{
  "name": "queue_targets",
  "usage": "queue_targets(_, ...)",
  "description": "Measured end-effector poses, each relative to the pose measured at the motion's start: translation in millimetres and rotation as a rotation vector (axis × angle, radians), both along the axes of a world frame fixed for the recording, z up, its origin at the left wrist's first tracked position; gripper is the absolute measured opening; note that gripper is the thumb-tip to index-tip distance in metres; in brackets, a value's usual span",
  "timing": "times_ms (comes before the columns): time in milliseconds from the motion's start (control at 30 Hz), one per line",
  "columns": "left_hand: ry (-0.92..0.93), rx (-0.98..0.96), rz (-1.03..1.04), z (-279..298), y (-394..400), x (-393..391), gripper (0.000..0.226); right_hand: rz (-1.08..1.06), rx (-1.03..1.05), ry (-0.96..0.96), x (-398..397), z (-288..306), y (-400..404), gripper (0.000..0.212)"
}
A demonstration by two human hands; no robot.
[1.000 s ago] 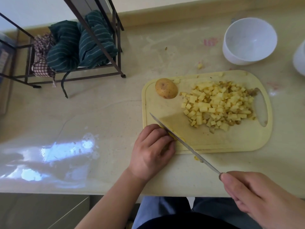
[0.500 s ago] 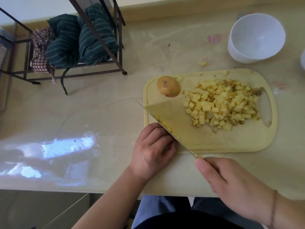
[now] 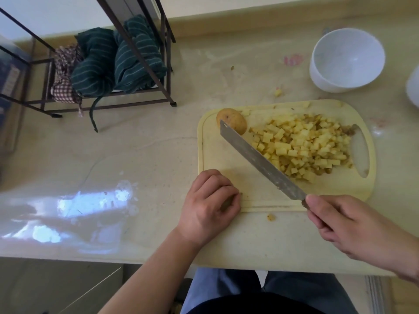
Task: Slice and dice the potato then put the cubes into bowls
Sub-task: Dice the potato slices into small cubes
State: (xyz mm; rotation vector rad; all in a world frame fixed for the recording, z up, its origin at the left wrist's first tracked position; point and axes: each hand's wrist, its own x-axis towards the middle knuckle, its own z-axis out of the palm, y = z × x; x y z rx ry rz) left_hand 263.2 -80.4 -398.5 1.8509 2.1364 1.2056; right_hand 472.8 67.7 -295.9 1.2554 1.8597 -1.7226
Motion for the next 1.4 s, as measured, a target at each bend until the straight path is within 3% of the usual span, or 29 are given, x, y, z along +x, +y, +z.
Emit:
queue_targets(133,-0.034,0.024,-0.016,2.8,-1.7,0.5,0.006,0.041,0.067,0.01,0.6,2.5,-2.8,0.068)
queue_targets(300,-0.032,0.251,0.092,53.1,2.0,11.9,0.015,0.275,0.489,-0.009,18.3,11.0,-5.7,0.073)
queue_targets(367,0.017,0.274,0.027,80.1,15.3,16.1,0.014,0.362,0.661,-0.072,22.4,16.5,-4.2,0.071)
queue_targets(433,0.07,0.137,-0.054,94.8,36.0,14.2,0.016,0.446,0.81,-0.11,25.1,17.6,-2.1,0.069)
queue_targets(533,0.175,-0.231,-0.108,93.6,67.9,3.2,0.025,0.557,0.928,-0.193,25.8,17.3,0.2,0.076)
queue_targets(667,0.142,-0.482,-0.272,78.7,92.9,-5.9,0.025,0.635,0.921,-0.229,28.8,12.0,3.0,0.075)
queue_targets(900,0.043,-0.565,-0.363,74.0,115.6,-7.4,0.027,0.608,0.935,-0.221,34.6,13.4,5.1,0.077)
queue_targets(1200,0.036,-0.507,-0.313,64.7,130.9,-0.9,0.027,0.622,0.945,-0.159,34.0,14.9,-1.5,0.099)
queue_targets(1400,0.006,-0.352,-0.27,67.1,127.4,0.7,0.039,0.654,0.932,-0.129,21.9,23.2,-2.2,0.074)
